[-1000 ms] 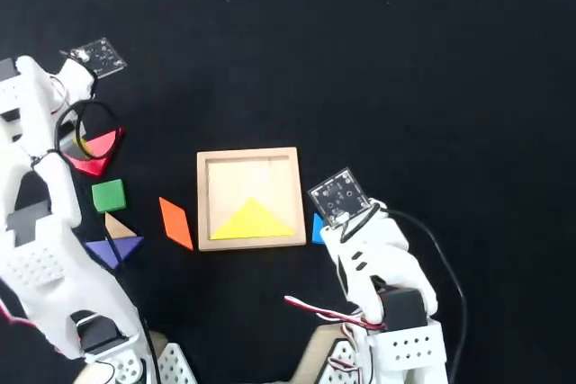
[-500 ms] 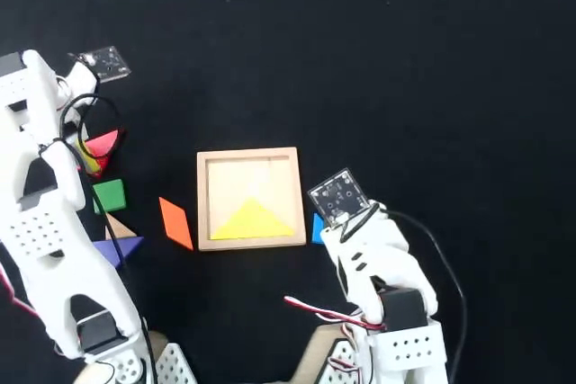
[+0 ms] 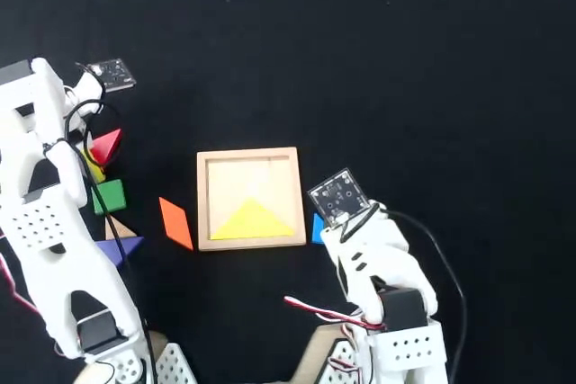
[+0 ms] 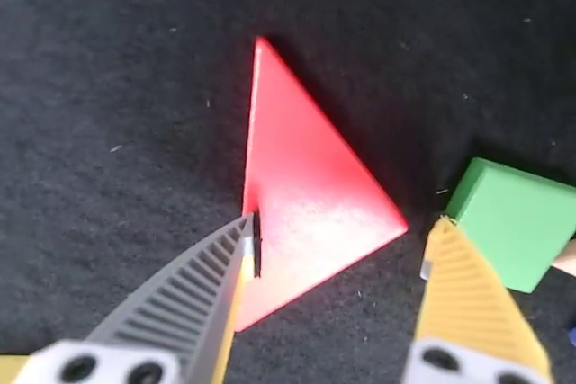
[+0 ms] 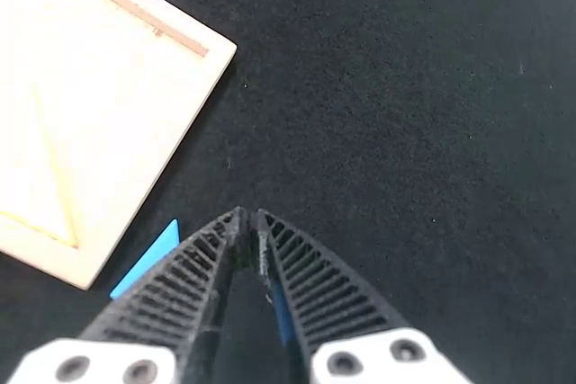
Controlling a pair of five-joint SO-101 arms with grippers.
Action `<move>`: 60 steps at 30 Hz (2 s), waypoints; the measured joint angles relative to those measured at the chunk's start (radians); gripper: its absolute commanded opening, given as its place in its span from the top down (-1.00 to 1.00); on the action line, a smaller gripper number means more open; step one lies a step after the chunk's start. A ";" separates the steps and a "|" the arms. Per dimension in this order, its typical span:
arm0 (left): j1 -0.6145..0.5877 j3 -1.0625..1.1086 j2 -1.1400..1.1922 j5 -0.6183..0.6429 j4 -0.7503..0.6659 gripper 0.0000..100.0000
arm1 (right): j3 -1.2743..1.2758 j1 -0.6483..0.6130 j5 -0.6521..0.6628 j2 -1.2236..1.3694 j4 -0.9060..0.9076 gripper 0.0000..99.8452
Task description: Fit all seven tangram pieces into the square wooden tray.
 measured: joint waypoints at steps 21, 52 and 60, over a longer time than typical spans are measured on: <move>-0.008 0.000 0.003 0.032 -0.130 0.33 | 0.000 0.000 0.000 0.000 0.000 0.98; -0.002 -0.058 0.071 -0.020 -0.084 0.70 | 0.000 0.000 0.000 0.000 0.000 0.98; 0.011 -0.216 0.037 -0.020 0.196 0.70 | 0.000 0.000 0.000 0.000 0.000 0.98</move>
